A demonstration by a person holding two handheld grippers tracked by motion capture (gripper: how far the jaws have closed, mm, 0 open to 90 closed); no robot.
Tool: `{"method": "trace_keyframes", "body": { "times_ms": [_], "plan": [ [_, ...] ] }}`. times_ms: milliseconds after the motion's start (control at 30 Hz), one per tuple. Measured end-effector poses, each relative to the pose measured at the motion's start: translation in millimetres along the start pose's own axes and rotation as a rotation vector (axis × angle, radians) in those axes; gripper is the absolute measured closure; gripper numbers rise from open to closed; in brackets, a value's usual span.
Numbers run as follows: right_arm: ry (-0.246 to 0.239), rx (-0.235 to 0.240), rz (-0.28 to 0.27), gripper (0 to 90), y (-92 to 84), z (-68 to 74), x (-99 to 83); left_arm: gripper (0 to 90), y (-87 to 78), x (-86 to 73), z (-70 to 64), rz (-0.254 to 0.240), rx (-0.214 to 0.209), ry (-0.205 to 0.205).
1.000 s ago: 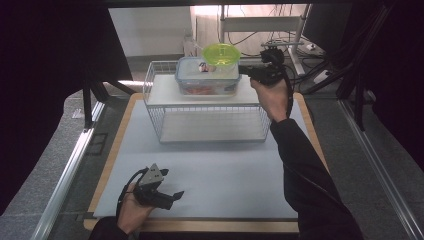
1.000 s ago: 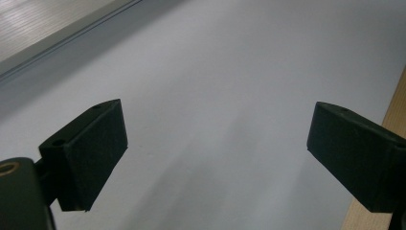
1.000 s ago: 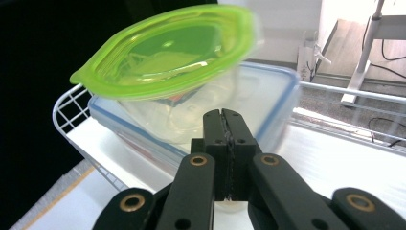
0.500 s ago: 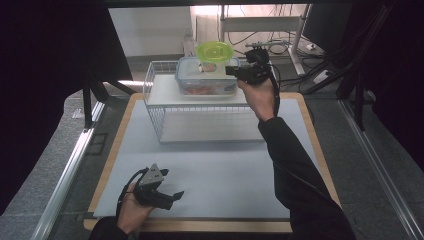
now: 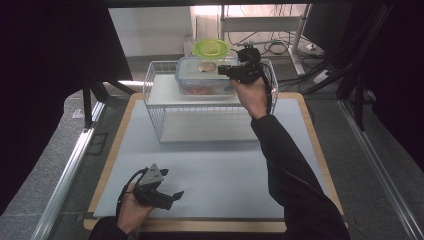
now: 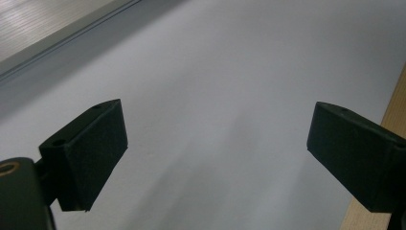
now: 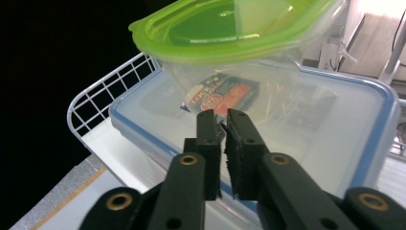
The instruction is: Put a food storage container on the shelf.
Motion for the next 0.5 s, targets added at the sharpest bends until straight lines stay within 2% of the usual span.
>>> {"method": "trace_keyframes", "body": {
  "times_ms": [133,333,500],
  "plan": [
    [-0.008,0.006,-0.013,71.4,-7.6,-2.8,-7.3,6.3,0.4,0.1,-0.5,0.001,0.001,0.001],
    [-0.047,0.018,-0.033,51.9,-20.8,-4.7,-22.8,6.3,0.4,-0.3,0.0,0.003,0.003,0.003],
    [-0.085,0.023,-0.028,43.1,-33.7,1.6,-35.8,6.3,0.5,-0.3,-0.1,0.004,0.003,0.002]
  ]
}}
Point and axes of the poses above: each handheld gripper's, and its own axes: y roughly forward along the jaws, x roughly out of its top, z roughly to its left, the point moved 7 cm from there along y, roughly forward along the jaws, and after that the axes turned 6 degrees about z, right-handed, at the moved point
